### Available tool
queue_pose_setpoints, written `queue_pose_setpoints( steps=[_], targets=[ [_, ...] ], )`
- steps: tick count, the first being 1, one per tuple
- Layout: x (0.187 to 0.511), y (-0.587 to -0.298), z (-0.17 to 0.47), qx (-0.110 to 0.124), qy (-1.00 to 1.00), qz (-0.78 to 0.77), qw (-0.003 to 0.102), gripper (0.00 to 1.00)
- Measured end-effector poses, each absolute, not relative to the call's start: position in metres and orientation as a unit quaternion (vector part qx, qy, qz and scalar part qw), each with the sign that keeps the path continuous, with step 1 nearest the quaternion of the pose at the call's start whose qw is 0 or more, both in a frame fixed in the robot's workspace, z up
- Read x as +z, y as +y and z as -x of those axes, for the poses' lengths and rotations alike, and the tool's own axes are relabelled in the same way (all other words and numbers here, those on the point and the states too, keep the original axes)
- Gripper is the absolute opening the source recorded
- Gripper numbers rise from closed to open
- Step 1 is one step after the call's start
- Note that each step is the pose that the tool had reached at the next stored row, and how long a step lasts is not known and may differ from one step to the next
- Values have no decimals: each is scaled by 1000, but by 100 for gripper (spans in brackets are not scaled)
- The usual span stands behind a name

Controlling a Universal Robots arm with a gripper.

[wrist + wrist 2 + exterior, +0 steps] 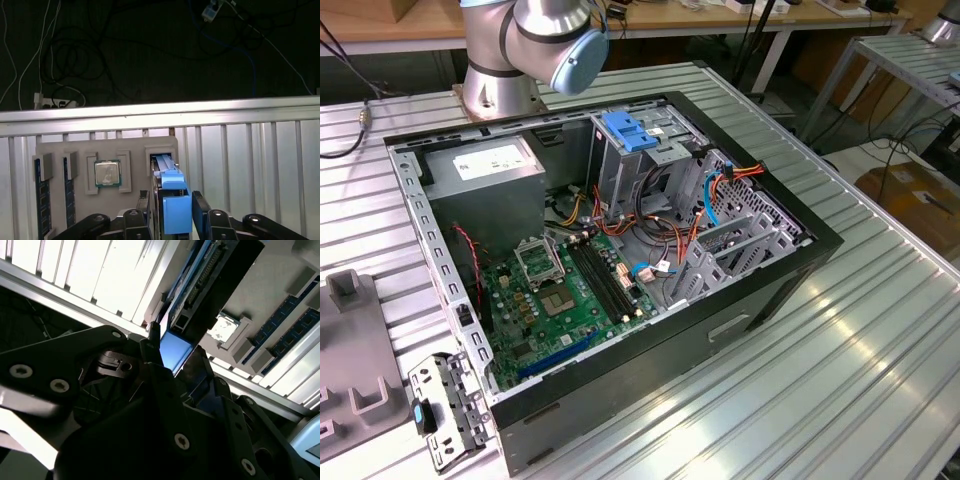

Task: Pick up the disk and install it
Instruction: 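Pick up the disk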

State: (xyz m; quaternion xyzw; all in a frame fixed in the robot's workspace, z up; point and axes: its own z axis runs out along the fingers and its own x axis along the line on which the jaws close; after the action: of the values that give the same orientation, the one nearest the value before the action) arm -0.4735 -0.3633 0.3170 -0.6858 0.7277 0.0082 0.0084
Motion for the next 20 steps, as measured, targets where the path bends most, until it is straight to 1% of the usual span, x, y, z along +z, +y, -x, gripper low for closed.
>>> queue_pose_setpoints(
  steps=[15,20],
  targets=[
    [301,-363,474,8,728,686,8,47],
    [299,-363,476,7,727,686,10,47]
  ],
)
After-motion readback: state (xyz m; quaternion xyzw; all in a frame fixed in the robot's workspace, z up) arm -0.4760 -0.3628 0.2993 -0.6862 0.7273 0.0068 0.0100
